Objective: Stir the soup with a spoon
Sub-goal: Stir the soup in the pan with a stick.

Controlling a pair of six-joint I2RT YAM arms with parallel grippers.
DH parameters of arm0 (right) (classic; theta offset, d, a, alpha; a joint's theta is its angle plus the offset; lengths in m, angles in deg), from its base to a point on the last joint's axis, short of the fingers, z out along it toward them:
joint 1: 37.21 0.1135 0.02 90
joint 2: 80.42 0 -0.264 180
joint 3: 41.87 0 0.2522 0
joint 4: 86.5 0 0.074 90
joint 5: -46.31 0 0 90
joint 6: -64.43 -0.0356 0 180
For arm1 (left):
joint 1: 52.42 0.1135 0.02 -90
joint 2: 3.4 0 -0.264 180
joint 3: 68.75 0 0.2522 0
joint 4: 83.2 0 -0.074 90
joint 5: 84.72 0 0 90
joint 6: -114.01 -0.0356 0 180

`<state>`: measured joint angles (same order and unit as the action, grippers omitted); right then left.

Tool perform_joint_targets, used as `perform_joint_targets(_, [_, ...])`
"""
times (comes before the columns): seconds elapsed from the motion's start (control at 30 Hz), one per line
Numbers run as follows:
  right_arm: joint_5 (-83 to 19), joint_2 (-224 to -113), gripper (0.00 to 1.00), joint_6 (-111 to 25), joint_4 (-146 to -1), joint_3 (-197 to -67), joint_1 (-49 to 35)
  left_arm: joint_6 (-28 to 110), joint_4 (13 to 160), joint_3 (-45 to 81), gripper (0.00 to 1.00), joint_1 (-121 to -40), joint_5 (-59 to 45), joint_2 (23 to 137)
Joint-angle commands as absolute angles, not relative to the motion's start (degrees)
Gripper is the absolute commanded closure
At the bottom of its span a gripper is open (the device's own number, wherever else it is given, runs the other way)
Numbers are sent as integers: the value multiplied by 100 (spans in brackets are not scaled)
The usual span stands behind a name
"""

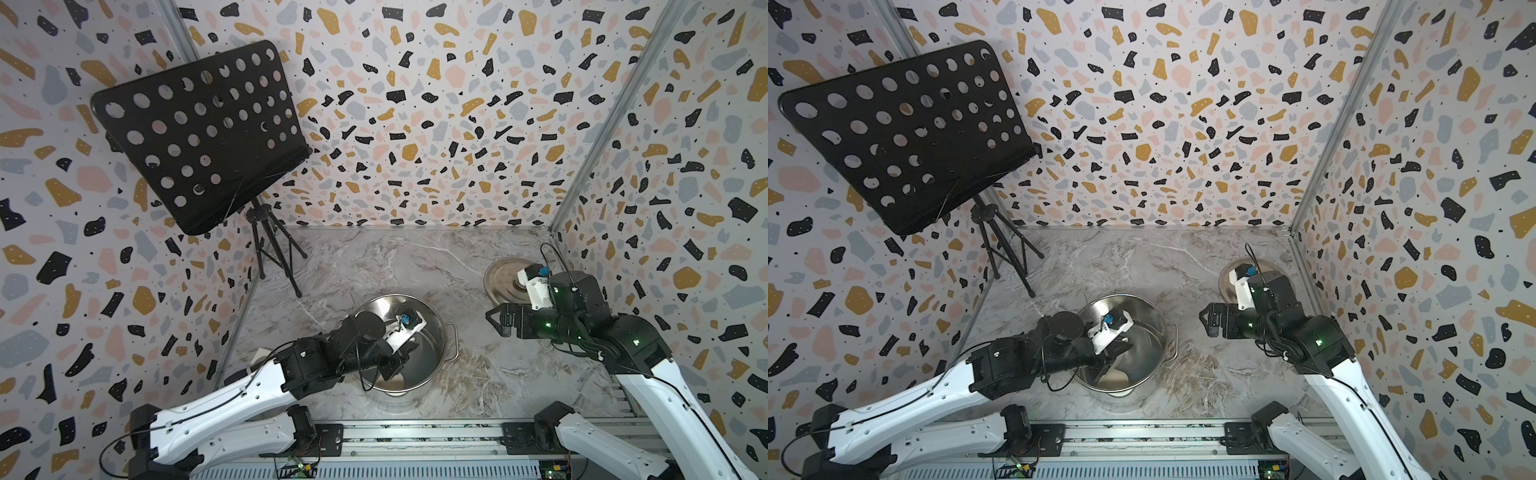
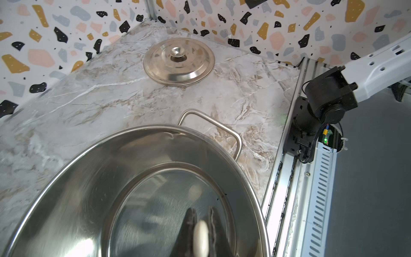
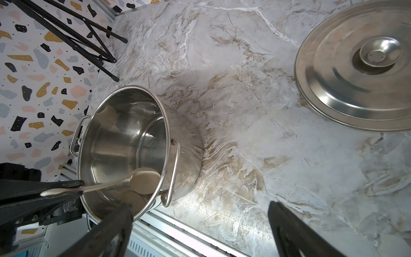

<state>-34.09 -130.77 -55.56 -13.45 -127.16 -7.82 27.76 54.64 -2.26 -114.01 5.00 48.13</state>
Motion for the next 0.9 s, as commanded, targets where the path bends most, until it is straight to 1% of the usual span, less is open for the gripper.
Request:
perform_joint_targets(0.0, [-3428, -13052, 0, -5548, -1283, -12715, -775, 3121, 5157, -279, 100, -11389, 1206, 4595])
perform_joint_targets(0.13, [-3420, -13037, 0, -5562, -1287, -12691, -774, 3379, 4654, -126, 100, -11187, 2139, 4605])
perform_joint_targets(0.3, [-3379, -13052, 0, -5513, -1288, -12689, -776, 3210, 4518, 75, 100, -10749, 2491, 4801])
perform_joint_targets(0.47, [-3363, -13063, 0, -5479, -1287, -12699, -776, 2996, 5144, 259, 100, -10410, 2201, 5244])
perform_joint_targets(0.6, [-3384, -13035, 0, -5473, -1288, -12718, -774, 2876, 5581, 574, 100, -10190, 1897, 5851])
perform_joint_targets(0.87, [-3411, -12984, 0, -5482, -1284, -12709, -772, 2927, 6485, 1221, 100, -10182, 577, 6864])
